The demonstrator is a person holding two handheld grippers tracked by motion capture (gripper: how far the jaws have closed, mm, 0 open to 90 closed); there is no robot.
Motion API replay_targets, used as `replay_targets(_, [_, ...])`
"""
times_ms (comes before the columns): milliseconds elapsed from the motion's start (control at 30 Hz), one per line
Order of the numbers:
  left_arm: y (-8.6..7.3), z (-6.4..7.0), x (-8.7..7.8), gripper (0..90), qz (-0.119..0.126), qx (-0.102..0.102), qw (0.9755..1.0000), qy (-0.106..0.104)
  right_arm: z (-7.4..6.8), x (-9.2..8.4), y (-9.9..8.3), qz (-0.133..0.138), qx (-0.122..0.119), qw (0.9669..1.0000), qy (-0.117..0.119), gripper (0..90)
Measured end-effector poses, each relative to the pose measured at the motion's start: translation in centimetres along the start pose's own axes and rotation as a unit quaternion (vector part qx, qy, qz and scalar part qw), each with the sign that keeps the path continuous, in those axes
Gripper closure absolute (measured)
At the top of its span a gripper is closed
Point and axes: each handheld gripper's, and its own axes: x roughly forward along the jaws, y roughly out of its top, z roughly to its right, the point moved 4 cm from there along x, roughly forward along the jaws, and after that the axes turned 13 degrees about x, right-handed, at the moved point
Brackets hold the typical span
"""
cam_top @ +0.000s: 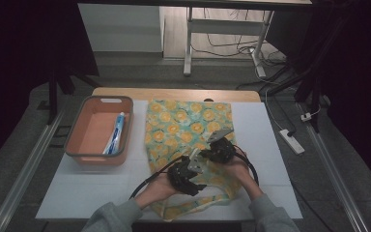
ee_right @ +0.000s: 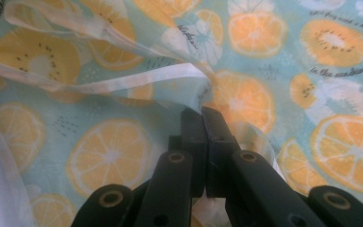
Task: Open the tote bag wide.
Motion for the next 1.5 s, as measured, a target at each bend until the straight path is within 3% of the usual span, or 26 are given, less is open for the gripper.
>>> replay_targets(100, [0.3, -0.1, 1.5, 40.9, -0.008, 0.003, 1.0, -0.003, 0.1, -0.2, 0.1, 0.006, 0.003, 1.0, 0.002, 89.3])
replay_targets(367, [2.2, 0.3, 4.9, 39.9, 0.003, 0.016, 0.9998, -0.012, 0.2, -0.7, 0.2, 0.016, 0.01, 0.9998, 0.006, 89.2])
replay_targets(433, [2.7, 0.5, 5.5, 43.4, 0.004, 0.018, 0.9998, -0.013, 0.3, -0.8, 0.2, 0.016, 0.012, 0.9998, 0.007, 89.2])
replay_targets(567, [2.8, 0.4, 6.4, 59.3, 0.006, 0.016, 0.9997, -0.016, 0.4, -1.2, 0.3, 0.021, 0.015, 0.9997, 0.007, 89.2])
replay_targets(600, [2.7, 0.3, 6.5, 59.3, 0.012, 0.012, 0.9996, -0.024, 0.4, -1.2, 0.3, 0.021, 0.015, 0.9997, 0.007, 89.2])
replay_targets(633, [2.8, 0.2, 6.5, 73.5, 0.017, 0.004, 0.9994, -0.029, 0.6, -1.4, 0.3, 0.025, 0.015, 0.9996, 0.006, 89.3])
replay_targets(700, [2.7, 0.2, 6.4, 87.0, 0.014, 0.011, 0.9993, -0.032, 0.7, -1.6, 0.3, 0.027, 0.017, 0.9995, 0.004, 89.2])
replay_targets(733, [2.7, 0.3, 6.4, 87.0, 0.012, 0.013, 0.9993, -0.034, 0.7, -1.6, 0.3, 0.027, 0.017, 0.9995, 0.004, 89.2])
replay_targets(867, [2.6, 0.8, 5.4, 88.7, 0.02, 0.026, 0.9981, -0.053, 1.3, -2.1, 0.3, 0.034, 0.025, 0.9991, -0.002, 89.3])
replay_targets(1000, [2.5, 1.7, 3.0, 88.7, 0.038, 0.039, 0.9966, -0.063, 2.0, -3.3, 0.5, 0.048, 0.033, 0.9982, -0.014, 89.3])
replay_targets(1200, [1.6, 4.0, -0.6, 88.7, 0.053, 0.08, 0.9926, -0.074, 2.5, -5.2, 1.2, 0.072, 0.051, 0.9956, -0.032, 89.2])
replay_targets(1500, [-1.4, 5.9, -4.6, 88.7, 0.068, 0.084, 0.9903, -0.088, 3.4, -7.3, 1.5, 0.106, 0.087, 0.989, -0.055, 89.3])
